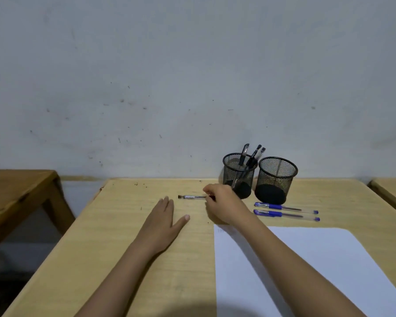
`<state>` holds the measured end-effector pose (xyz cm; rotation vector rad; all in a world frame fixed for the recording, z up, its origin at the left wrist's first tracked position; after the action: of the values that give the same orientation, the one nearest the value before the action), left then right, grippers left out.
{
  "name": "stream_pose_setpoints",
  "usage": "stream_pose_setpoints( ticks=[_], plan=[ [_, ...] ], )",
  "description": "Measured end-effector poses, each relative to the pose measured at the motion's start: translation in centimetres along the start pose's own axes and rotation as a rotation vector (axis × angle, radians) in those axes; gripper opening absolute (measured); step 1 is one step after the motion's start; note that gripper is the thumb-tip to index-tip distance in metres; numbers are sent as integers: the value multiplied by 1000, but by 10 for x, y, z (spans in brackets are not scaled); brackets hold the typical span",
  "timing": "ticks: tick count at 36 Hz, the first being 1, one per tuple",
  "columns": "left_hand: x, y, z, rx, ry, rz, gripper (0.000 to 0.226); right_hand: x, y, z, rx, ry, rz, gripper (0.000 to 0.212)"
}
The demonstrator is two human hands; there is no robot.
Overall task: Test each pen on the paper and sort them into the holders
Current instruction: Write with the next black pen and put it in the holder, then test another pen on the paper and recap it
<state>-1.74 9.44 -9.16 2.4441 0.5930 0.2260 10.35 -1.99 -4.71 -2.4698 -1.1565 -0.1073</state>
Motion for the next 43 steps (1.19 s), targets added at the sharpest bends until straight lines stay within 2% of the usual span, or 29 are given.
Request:
stream_pose_setpoints(
  ticks=[4,7,11,18,21,25,27,29,30,32,34,36,39,41,43],
  plan=[
    [-2,4,1,31,18,28,75,2,-9,15,-172,46,-85,20],
    [-2,3,2,36,18,25,74,6,-13,18,-290,81,-133,23],
    [-4,3,3,35,27,19,74,13,-17,19,-395,42,-159,28],
    [-8,5,1,18,28,17,73,14,-24,14,-376,-9,-171,23],
    [-7,4,1,-2,29,16,74,10,-22,-2,-139,66,-138,15],
    [-7,4,-3,-79,36,7,71,-6,-16,-39,245,228,8,10],
    [-7,4,-8,-174,51,5,56,-15,-8,-48,405,264,112,7],
    [-11,9,-16,-381,104,36,26,-24,1,-48,593,257,200,8],
    [-16,15,-19,-525,121,47,20,-29,5,-46,692,247,232,8],
    [-25,27,-19,-859,87,39,30,-38,8,-43,883,244,287,4],
    [-30,36,-13,-1082,40,45,28,-46,11,-41,1065,256,331,9],
    [-34,48,-12,-1108,22,84,20,-54,12,-40,1187,261,364,10],
    [-36,64,-21,-1001,82,193,15,-64,13,-40,1314,245,373,4],
    [-38,72,-25,-992,94,243,12,-69,10,-43,1354,214,308,11],
    [-39,79,-26,-970,86,276,11,-73,5,-47,1292,163,226,15]
  ],
)
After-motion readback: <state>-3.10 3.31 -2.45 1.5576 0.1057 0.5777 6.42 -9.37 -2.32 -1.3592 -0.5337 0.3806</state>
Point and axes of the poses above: each hand's wrist, its own x-axis towards the middle knuckle, its own z-axis out of the palm, y = z × x, the point moved 7 cm from there along x, towards the middle knuckle, and after that the axes turned 12 degrees about -x, right-handed, at the moved point
